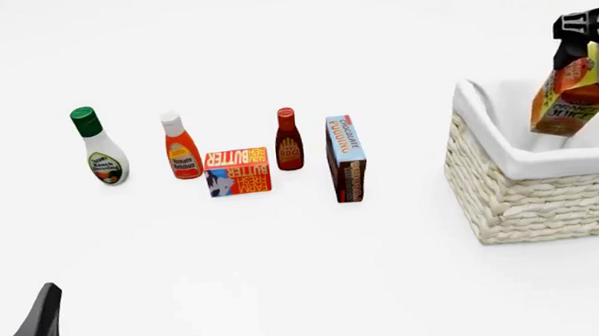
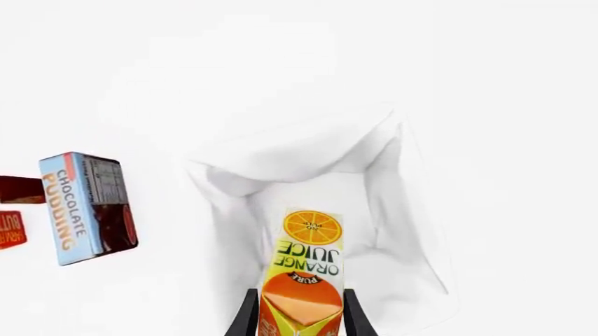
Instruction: Pick the orange juice and place it in the basket.
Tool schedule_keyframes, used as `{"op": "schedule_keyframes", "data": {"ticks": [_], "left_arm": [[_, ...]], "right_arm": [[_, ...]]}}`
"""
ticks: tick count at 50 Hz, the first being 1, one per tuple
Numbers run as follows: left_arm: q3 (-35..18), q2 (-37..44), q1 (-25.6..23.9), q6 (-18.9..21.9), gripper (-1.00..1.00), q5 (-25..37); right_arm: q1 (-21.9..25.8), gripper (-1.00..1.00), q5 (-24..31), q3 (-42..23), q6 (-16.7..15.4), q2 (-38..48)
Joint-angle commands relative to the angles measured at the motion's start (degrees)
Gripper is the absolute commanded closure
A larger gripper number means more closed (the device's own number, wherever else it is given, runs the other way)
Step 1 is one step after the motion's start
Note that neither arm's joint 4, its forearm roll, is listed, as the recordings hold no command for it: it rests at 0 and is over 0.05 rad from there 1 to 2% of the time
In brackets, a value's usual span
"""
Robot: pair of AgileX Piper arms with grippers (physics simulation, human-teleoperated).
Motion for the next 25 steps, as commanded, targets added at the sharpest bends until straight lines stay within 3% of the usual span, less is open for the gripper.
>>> {"op": "schedule_keyframes", "data": {"ticks": [1,25], "left_arm": [[0.1,-0.1,0.0,0.0,-1.00,0.0],[0.1,-0.1,0.0,0.0,-1.00,0.0]], "right_arm": [[-0.6,1.00,0.0,-0.8,1.0,0.5],[-0.5,1.00,0.0,-0.9,2.9,4.2]]}}
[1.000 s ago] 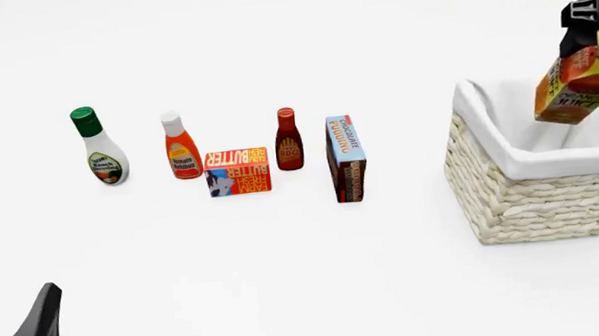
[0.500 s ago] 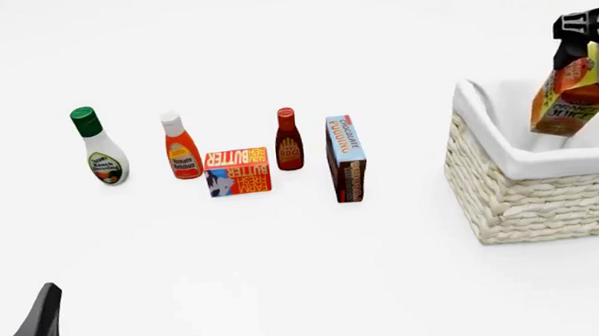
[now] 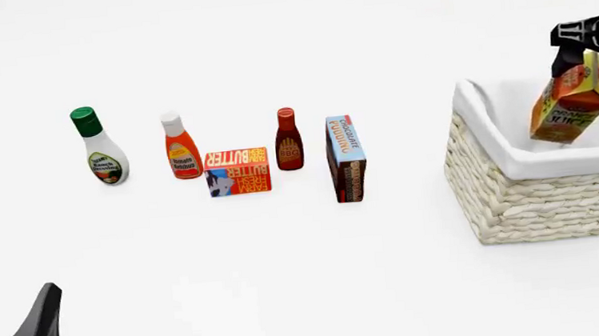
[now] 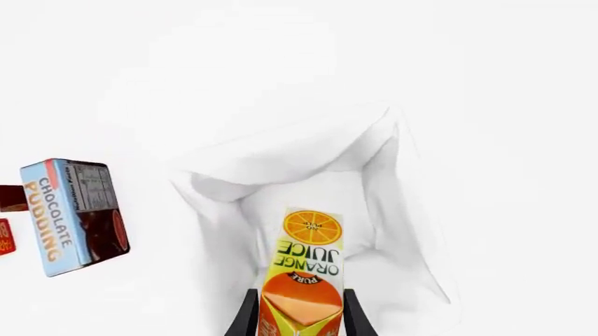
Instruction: Pick the orange juice and place it in the basket.
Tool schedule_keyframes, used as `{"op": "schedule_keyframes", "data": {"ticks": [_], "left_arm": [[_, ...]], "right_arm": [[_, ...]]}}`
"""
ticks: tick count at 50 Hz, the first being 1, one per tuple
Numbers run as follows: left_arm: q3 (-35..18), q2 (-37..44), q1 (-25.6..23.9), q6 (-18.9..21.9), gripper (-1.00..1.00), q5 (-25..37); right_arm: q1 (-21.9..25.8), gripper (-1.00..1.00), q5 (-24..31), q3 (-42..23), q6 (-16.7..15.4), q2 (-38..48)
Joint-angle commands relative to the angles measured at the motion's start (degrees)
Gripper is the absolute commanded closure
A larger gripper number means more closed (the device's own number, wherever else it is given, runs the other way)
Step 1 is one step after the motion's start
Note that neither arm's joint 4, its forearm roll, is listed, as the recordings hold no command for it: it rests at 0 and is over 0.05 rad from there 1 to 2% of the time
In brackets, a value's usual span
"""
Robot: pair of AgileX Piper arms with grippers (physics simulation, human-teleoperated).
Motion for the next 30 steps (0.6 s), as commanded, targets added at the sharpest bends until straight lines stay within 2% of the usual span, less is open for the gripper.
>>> {"op": "schedule_keyframes", "data": {"ticks": [1,30], "left_arm": [[0.1,-0.1,0.0,0.0,-1.00,0.0],[0.1,-0.1,0.0,0.0,-1.00,0.0]], "right_arm": [[0.1,1.00,0.0,-0.2,1.9,1.6],[-0.4,1.00,0.0,-0.6,4.0,3.9]]}}
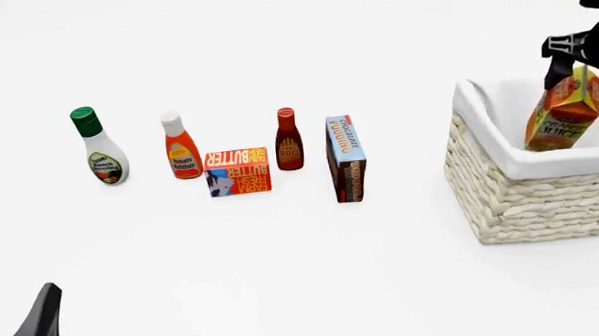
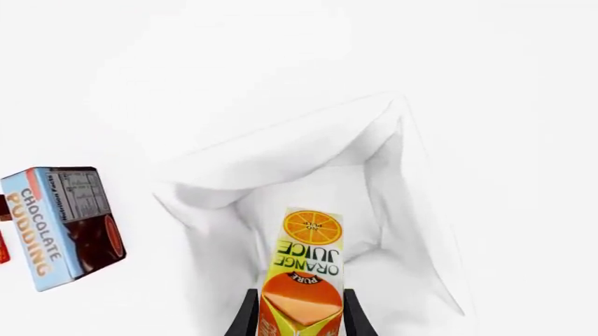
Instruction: Pick the orange juice and place it in the basket.
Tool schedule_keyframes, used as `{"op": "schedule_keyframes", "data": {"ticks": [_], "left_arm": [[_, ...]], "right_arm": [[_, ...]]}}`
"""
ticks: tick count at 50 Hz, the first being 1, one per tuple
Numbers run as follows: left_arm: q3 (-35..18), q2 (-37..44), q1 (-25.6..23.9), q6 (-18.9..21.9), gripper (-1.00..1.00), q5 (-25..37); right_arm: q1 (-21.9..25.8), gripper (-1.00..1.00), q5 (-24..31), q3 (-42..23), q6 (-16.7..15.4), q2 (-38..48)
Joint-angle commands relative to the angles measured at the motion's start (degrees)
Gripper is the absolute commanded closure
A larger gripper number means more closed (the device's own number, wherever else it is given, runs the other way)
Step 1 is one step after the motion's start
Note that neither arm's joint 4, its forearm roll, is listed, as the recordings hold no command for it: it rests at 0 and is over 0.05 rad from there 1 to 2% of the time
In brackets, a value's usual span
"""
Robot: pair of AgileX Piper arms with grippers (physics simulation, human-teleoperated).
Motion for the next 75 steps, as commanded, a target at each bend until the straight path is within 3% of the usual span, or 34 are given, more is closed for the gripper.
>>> {"op": "schedule_keyframes", "data": {"ticks": [1,39,55,75], "left_arm": [[0.1,-0.1,0.0,0.0,-1.00,0.0],[0.1,-0.1,0.0,0.0,-1.00,0.0],[0.1,-0.1,0.0,0.0,-1.00,0.0],[0.1,-0.1,0.0,0.0,-1.00,0.0]], "right_arm": [[-0.2,1.00,0.0,-0.6,1.6,0.6],[0.0,1.00,-0.1,-2.8,4.5,6.1],[-1.0,1.00,-6.0,6.2,5.1,5.2],[-1.9,1.00,-8.3,7.7,5.1,5.3]]}}
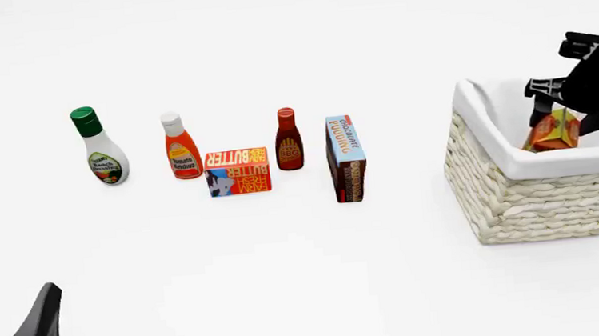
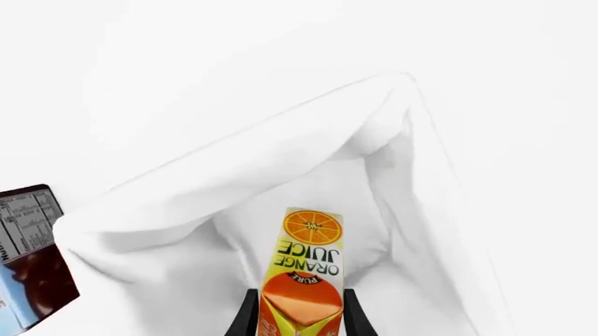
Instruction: Pick the orange juice and place it in the basket.
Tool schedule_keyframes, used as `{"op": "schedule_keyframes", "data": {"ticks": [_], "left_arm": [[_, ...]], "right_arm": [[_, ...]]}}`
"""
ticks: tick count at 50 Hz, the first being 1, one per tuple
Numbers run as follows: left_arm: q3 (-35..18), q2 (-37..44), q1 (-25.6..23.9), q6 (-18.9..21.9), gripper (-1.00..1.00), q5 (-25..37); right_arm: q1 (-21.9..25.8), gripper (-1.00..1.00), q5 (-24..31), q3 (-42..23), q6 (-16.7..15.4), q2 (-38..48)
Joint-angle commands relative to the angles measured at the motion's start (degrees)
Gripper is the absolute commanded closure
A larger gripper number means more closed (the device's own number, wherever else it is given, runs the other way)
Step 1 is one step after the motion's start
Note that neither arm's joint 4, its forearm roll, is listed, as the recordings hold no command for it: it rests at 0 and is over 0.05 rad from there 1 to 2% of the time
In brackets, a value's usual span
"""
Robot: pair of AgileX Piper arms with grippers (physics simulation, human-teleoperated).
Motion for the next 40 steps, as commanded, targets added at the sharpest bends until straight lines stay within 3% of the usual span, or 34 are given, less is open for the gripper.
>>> {"op": "schedule_keyframes", "data": {"ticks": [1,2,3,7,30,40], "left_arm": [[0.1,-0.1,0.0,0.0,-1.00,0.0],[0.1,-0.1,0.0,0.0,-1.00,0.0],[0.1,-0.1,0.0,0.0,-1.00,0.0],[0.1,-0.1,0.0,0.0,-1.00,0.0],[0.1,-0.1,0.0,0.0,-1.00,0.0],[0.1,-0.1,0.0,0.0,-1.00,0.0]], "right_arm": [[-0.7,1.00,-1.2,0.0,1.0,-0.4],[-0.6,1.00,-1.2,0.1,1.3,-0.4],[-0.8,-1.00,-1.3,0.2,1.4,-0.4],[-1.8,-1.00,-1.3,-0.5,0.3,-0.5],[-0.7,-1.00,-3.1,3.4,2.0,-3.6],[-0.5,-1.00,-1.0,3.0,1.5,-6.3]]}}
